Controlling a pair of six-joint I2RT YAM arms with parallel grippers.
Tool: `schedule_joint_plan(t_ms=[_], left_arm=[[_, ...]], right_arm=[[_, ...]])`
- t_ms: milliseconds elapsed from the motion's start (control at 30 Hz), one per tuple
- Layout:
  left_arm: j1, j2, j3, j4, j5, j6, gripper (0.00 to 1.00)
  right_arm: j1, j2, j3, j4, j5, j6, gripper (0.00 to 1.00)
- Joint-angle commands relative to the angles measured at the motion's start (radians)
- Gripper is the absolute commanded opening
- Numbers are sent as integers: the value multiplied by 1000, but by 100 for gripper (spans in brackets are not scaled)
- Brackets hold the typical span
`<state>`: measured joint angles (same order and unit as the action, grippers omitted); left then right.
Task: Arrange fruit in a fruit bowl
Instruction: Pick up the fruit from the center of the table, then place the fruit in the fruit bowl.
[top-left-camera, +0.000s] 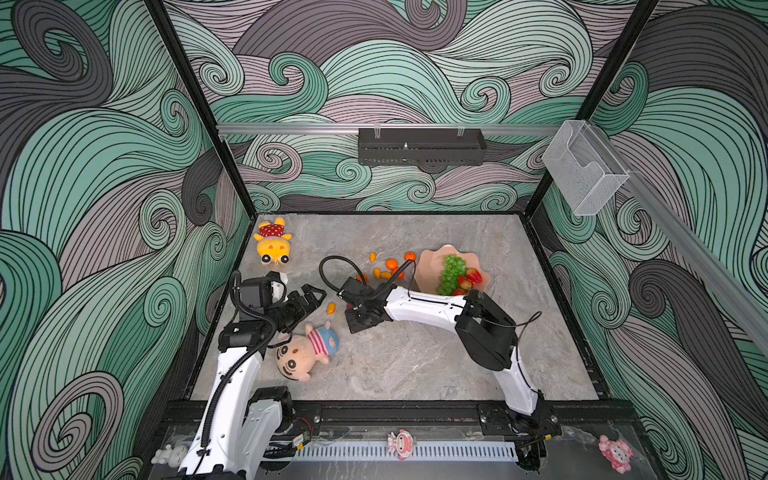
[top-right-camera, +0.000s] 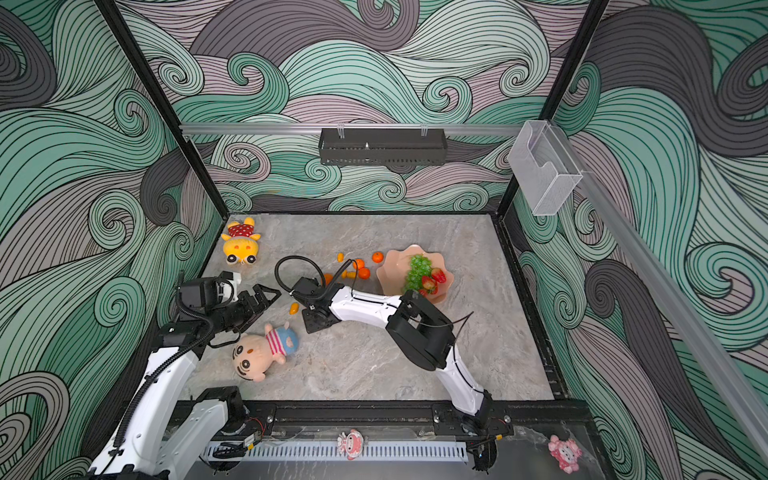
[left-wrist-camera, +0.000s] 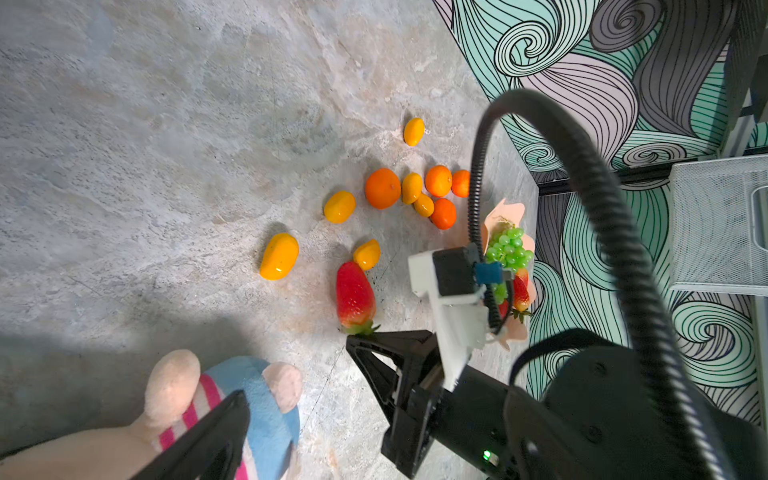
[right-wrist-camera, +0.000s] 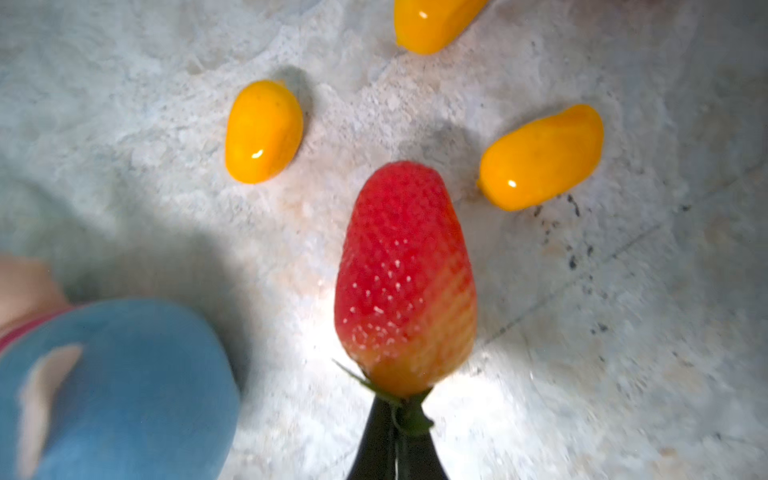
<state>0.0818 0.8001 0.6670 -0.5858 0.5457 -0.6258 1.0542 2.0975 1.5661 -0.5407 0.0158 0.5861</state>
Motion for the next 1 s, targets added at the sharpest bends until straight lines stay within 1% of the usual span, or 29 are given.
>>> schedule_joint_plan(t_ms=[0,133,267,467,567,633,767,967], left_arm=[[-14,-19,11,-31,35,21,99],[-41,-20,2,-16,21,2,99],[-92,-11,-2,19,-12,-23,99],[-219,33,7,86,-91,-71,99],[-276,79,14,134,-99,-101,98],[-311,119,20,166,-102,-125,99],[-394,198,38,245,-136,-158,99],[-506,309,102,311,-187,-163,99]], right_arm=[[-3,-96,-94,85,-33,-40,0],[-3,-210,-232,155,-47,-50,0],[-2,-319,-347,217,-50,-63,0],[-28,-456,-456,197,39,-66,0],[-47,-531,-511,192,67,-93,0],[-66,-580,-541,161,107,-97,0],[-142,-669,-592,108,109,-120,0],[-305,-775,-654,75,28,-139,0]])
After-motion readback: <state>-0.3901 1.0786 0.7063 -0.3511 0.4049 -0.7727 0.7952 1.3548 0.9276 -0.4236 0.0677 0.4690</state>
